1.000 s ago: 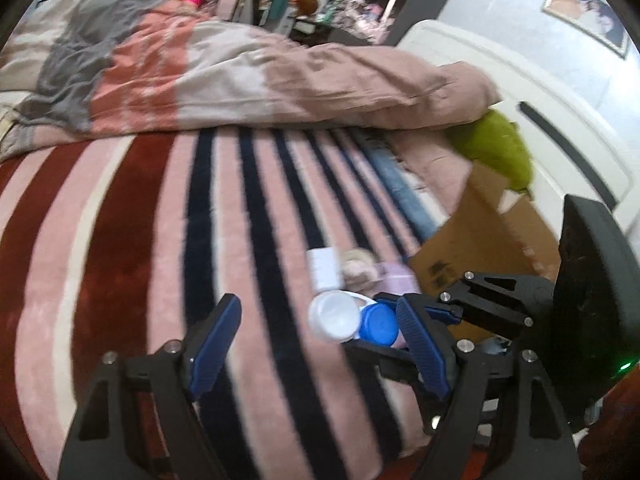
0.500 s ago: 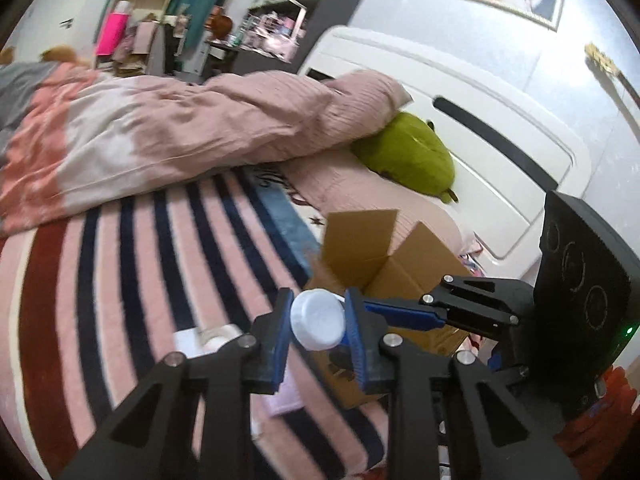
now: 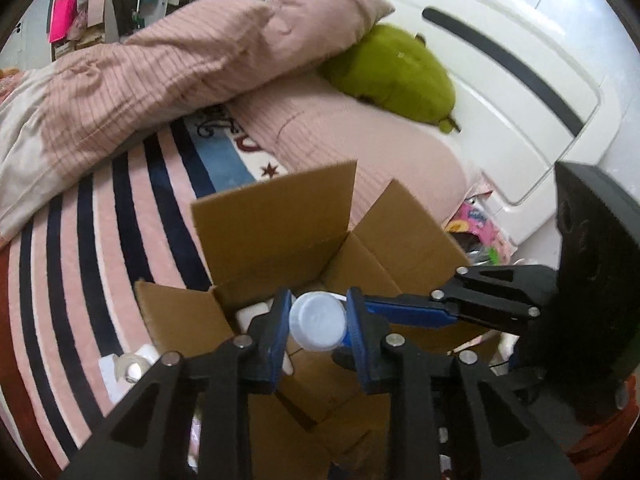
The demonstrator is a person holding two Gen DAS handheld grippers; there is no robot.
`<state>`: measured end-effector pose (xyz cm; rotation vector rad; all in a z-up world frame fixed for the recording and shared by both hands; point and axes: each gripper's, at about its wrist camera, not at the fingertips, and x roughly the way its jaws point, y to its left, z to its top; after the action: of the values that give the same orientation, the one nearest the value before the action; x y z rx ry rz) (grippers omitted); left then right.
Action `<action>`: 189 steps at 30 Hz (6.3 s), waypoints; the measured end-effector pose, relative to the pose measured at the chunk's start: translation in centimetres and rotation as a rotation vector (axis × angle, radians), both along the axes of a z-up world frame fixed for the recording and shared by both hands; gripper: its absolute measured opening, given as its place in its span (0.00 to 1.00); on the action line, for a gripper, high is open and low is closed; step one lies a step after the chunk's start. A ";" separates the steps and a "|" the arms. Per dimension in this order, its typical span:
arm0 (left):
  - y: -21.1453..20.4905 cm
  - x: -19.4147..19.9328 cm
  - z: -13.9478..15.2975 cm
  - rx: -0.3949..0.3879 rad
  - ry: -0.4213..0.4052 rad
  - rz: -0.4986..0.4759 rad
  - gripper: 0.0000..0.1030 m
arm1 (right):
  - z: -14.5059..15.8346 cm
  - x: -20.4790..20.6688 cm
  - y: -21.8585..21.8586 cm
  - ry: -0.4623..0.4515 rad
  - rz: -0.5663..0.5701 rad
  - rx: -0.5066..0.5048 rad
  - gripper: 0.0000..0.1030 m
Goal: Organize rigid objects
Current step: 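Carry the round container into the cardboard box and release it, then grasp the white tape dispenser with the right gripper, then carry the tape dispenser into the cardboard box and release it, then move the right gripper to the white adapter and close on it, then lift the white adapter with its cable into the cardboard box and release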
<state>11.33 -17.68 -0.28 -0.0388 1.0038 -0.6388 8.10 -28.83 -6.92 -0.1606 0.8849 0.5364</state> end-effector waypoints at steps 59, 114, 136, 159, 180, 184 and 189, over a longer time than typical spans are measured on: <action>25.5 -7.8 -10.1 0.092 -0.050 0.557 0.76 | -12.3 3.8 17.5 -0.131 -0.007 -0.124 0.39; 4.5 -4.1 2.4 0.095 -0.151 0.132 0.68 | 1.3 -0.5 -1.1 -0.193 0.041 0.008 0.56; 27.5 -9.6 -5.9 0.133 -0.148 0.616 0.72 | -5.2 -5.6 19.6 -0.218 0.371 -0.130 0.60; 27.7 -9.7 -8.3 0.054 -0.078 0.545 0.72 | -12.0 0.6 21.4 -0.194 0.250 -0.282 0.38; 17.1 -7.7 2.6 -0.096 -0.161 0.212 0.32 | 2.9 -6.1 17.5 -0.413 0.319 -0.030 0.38; 13.4 -5.4 4.6 -0.078 -0.158 0.159 0.31 | 4.6 -5.1 14.2 -0.429 0.255 -0.010 0.38; 7.8 -2.8 6.1 -0.045 -0.159 0.079 0.31 | 6.3 -3.1 8.6 -0.448 0.148 0.005 0.38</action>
<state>8.53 -9.87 5.78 -0.0656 0.8310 -0.5831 5.02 -20.22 -0.59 -0.3292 0.4366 0.6099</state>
